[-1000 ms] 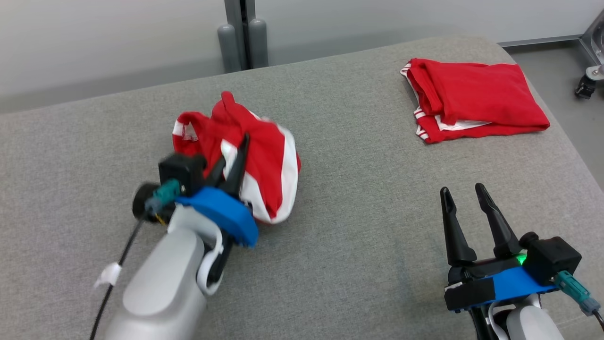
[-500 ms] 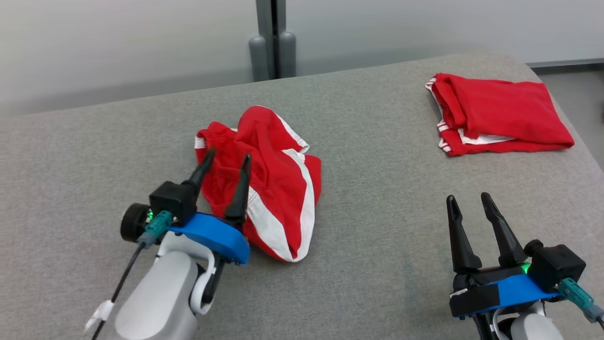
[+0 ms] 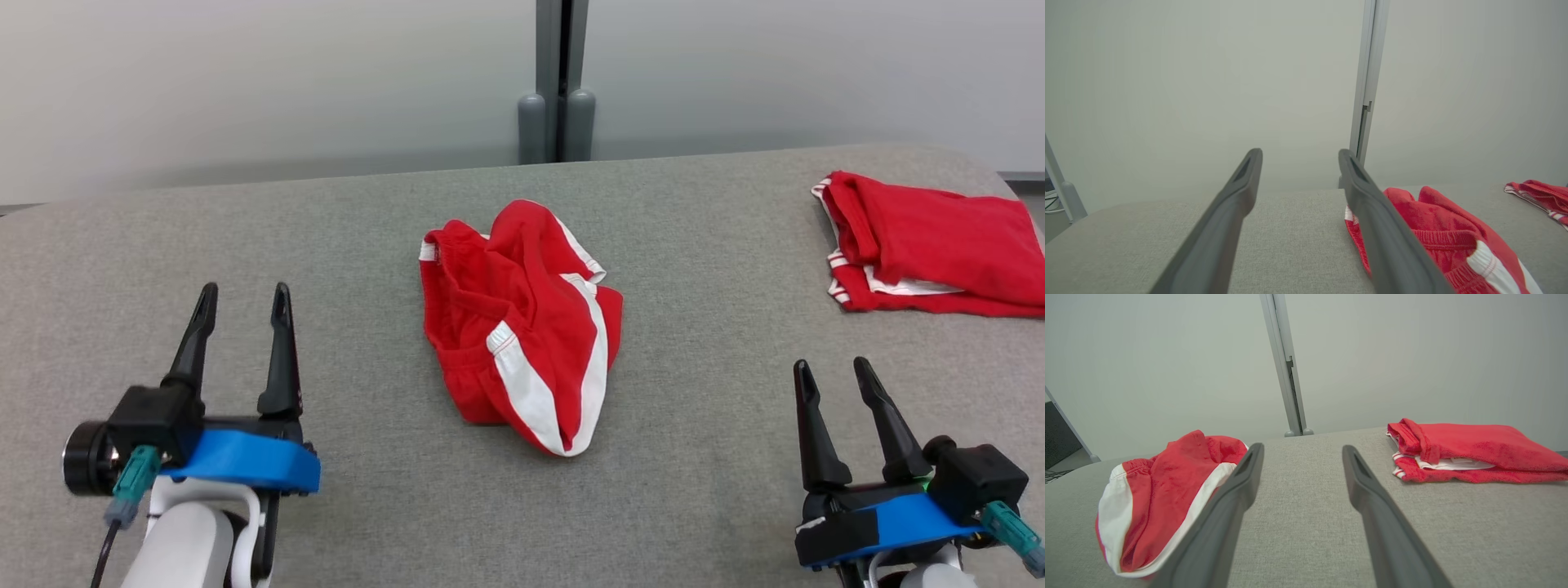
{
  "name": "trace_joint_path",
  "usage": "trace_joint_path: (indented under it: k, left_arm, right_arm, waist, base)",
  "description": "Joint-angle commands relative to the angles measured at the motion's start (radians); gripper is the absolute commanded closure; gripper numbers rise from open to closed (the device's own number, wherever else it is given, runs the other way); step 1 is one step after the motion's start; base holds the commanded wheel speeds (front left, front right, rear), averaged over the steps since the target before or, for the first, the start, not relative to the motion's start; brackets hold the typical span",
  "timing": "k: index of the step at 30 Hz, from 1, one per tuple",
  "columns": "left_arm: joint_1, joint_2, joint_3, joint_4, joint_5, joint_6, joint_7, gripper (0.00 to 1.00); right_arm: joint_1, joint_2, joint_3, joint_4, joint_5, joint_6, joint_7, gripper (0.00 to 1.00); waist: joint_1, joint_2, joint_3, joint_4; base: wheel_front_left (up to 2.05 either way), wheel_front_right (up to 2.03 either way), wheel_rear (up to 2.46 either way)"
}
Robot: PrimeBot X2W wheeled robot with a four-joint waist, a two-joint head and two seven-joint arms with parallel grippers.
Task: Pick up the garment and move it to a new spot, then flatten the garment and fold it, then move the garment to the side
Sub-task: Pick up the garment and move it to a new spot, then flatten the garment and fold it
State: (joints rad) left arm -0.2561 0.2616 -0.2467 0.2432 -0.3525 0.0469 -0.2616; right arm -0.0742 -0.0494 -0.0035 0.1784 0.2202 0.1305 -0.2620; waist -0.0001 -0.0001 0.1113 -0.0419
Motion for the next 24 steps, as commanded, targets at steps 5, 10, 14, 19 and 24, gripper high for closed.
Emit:
trace_joint_path:
  k: [5,10,14,19,24]
  left_arm:
    - [0.112,-0.001,0.063,-0.039,0.027,0.007,-0.004,0.0]
    - [0.201,-0.018,0.103,-0.052,0.041,-0.003,-0.004,0.0]
    - [0.245,-0.03,0.123,-0.053,0.054,-0.02,-0.004,0.0]
    - [0.276,-0.045,0.135,-0.041,0.065,-0.041,-0.004,0.0]
    - [0.294,-0.055,0.152,-0.03,0.078,-0.056,-0.004,0.0]
  right_arm:
    - [0.029,-0.002,-0.005,0.008,-0.015,0.0,-0.003,0.0]
    - [0.053,-0.002,-0.009,0.012,-0.016,0.0,0.0,0.0]
    - [0.072,-0.002,-0.013,0.019,-0.02,0.0,0.01,0.0]
    - [0.094,-0.002,-0.017,0.018,-0.023,0.0,0.018,0.0]
    - [0.114,-0.002,-0.012,0.015,-0.025,0.0,0.029,0.0]
  waist:
    - [0.0001,0.0001,-0.02,0.034]
    - [0.0001,0.0001,-0.042,0.058]
    - [0.0001,0.0001,-0.061,0.07]
    - [0.0001,0.0001,-0.082,0.076]
    - [0.0001,0.0001,-0.101,0.072]
  base:
    - [0.0,0.0,0.0]
    - [0.0,0.0,0.0]
    - [0.0,0.0,0.0]
    - [0.0,0.0,0.0]
    - [0.0,0.0,0.0]
